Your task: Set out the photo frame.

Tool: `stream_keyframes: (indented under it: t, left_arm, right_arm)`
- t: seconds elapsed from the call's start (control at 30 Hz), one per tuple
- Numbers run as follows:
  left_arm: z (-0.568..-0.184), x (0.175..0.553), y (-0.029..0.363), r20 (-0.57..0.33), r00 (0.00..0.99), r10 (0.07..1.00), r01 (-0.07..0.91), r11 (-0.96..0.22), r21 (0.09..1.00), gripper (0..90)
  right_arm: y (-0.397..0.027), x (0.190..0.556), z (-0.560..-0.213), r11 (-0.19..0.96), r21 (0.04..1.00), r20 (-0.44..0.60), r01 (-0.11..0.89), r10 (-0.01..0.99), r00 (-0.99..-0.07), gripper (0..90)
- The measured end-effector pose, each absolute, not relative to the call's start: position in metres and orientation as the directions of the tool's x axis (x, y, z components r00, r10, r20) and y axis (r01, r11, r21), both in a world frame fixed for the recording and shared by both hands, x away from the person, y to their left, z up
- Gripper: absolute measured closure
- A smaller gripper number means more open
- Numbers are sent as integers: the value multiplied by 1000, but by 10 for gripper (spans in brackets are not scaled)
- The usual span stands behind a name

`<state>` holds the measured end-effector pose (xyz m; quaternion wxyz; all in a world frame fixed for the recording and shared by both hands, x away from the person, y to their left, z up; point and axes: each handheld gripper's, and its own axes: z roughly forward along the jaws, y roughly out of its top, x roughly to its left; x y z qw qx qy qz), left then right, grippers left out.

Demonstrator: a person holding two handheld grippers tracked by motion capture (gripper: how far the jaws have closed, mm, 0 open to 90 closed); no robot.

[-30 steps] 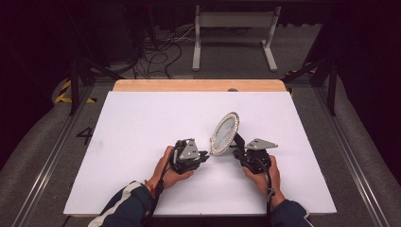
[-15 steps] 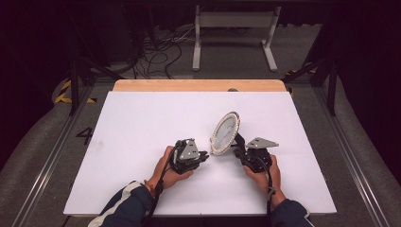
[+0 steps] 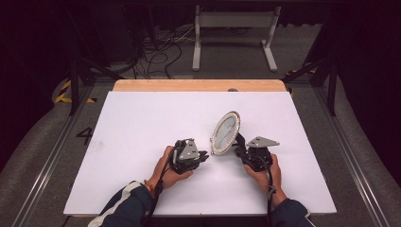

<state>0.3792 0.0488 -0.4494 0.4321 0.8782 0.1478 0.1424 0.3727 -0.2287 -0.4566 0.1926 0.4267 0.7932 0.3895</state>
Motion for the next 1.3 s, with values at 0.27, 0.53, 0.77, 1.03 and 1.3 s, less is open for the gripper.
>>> stream_keyframes:
  t: [0.27, 0.53, 0.77, 1.03, 1.3]
  left_arm:
    - [-449, 380, 49, 122, 915, 384, 138, -583, 801, 800]
    - [-449, 380, 50, 123, 914, 387, 139, -582, 801, 790]
    - [-449, 380, 51, 126, 914, 386, 137, -584, 800, 784]
    - [-449, 380, 51, 130, 913, 387, 135, -586, 799, 777]
    - [-448, 381, 52, 139, 909, 392, 131, -588, 798, 760]
  right_arm:
    - [-231, 374, -456, 330, 782, 26, 529, 830, -557, 879]
    - [-233, 375, -457, 317, 783, 36, 536, 836, -547, 844]
    - [-233, 372, -455, 313, 787, 37, 531, 836, -547, 802]
    - [-228, 366, -451, 330, 807, 9, 489, 822, -570, 761]
    - [-217, 357, -446, 350, 823, 15, 447, 774, -633, 677]
